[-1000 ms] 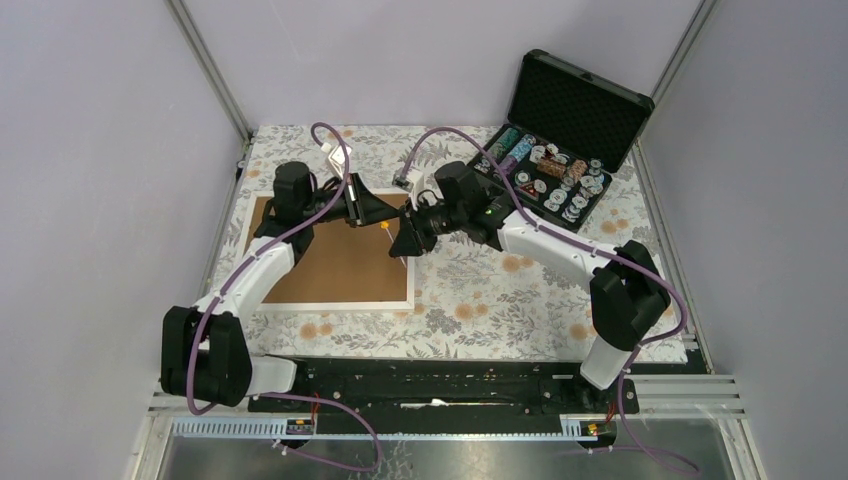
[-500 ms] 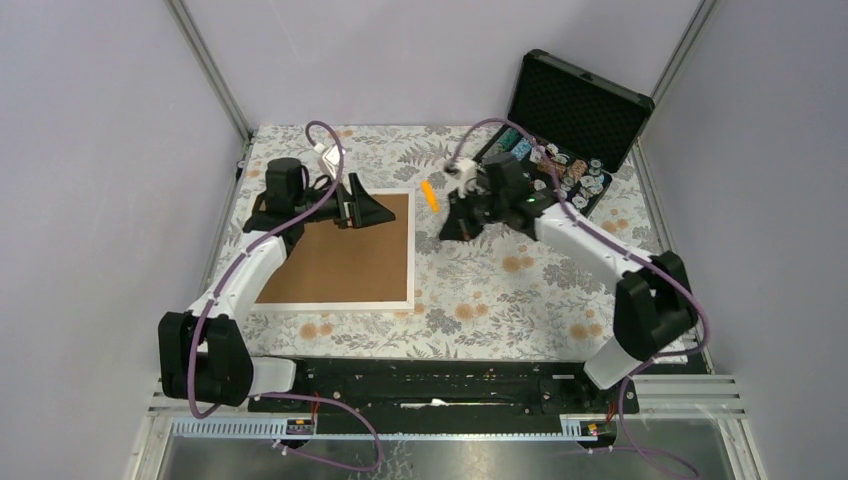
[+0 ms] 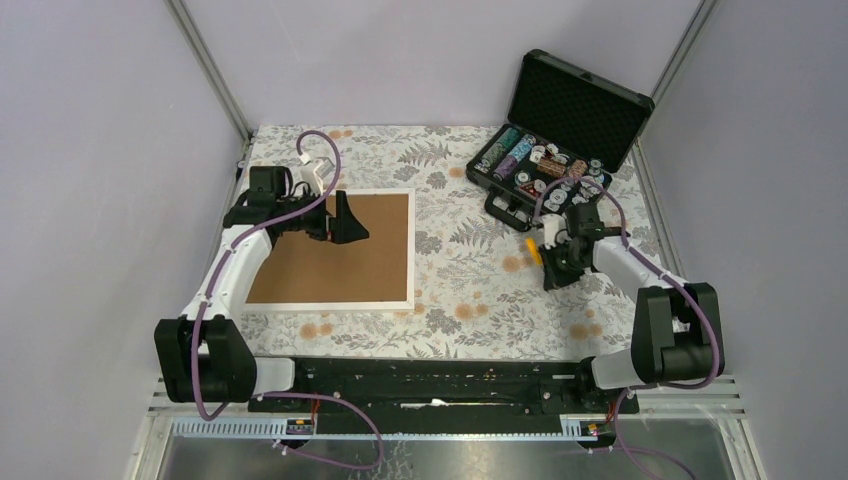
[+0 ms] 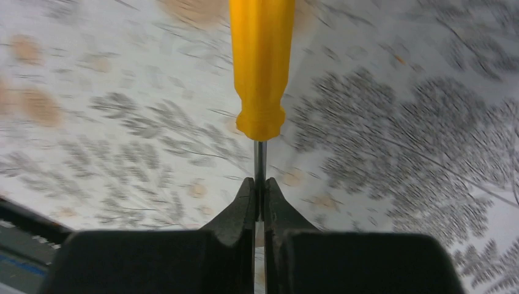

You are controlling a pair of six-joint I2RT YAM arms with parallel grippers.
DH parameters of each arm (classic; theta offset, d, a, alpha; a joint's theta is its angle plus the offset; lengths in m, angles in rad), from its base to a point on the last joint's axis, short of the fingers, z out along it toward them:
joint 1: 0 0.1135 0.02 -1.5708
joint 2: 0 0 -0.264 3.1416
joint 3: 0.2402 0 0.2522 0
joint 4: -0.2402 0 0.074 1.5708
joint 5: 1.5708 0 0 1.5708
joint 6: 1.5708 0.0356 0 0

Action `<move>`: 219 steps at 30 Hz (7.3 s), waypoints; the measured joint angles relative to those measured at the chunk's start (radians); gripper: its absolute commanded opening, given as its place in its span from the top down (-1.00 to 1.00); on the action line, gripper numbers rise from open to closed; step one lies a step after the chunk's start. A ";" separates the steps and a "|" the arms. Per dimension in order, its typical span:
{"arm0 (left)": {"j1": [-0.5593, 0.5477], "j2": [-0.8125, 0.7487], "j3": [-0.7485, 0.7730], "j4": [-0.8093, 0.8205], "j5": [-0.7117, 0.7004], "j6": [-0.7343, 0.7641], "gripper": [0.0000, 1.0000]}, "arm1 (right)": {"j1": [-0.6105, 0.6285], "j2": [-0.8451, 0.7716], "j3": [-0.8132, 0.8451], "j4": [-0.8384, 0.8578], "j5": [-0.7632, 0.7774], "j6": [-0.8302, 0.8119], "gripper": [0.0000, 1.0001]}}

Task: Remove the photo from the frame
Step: Place the screwdriver at the center of the board, then turn over the photo frame at the center of the board.

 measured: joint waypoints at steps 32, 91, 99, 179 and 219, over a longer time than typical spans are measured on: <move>0.203 0.000 -0.053 -0.505 -0.295 0.870 -0.74 | -0.124 0.124 0.050 -0.024 0.065 -0.115 -0.91; -0.698 -0.021 -0.382 -0.052 -0.777 0.867 1.00 | 0.201 0.358 0.069 0.763 -0.533 0.760 -0.99; -0.704 0.005 -0.265 -0.161 -0.661 0.767 1.00 | 0.237 0.503 0.070 0.923 -0.579 0.954 -0.99; -0.756 -0.274 -0.002 -0.025 -1.140 0.677 1.00 | 0.293 0.540 0.109 1.786 -0.521 2.059 -0.93; -0.639 -0.007 0.679 -0.375 -0.960 0.325 1.00 | 0.291 0.439 0.073 1.545 -0.597 1.677 -0.99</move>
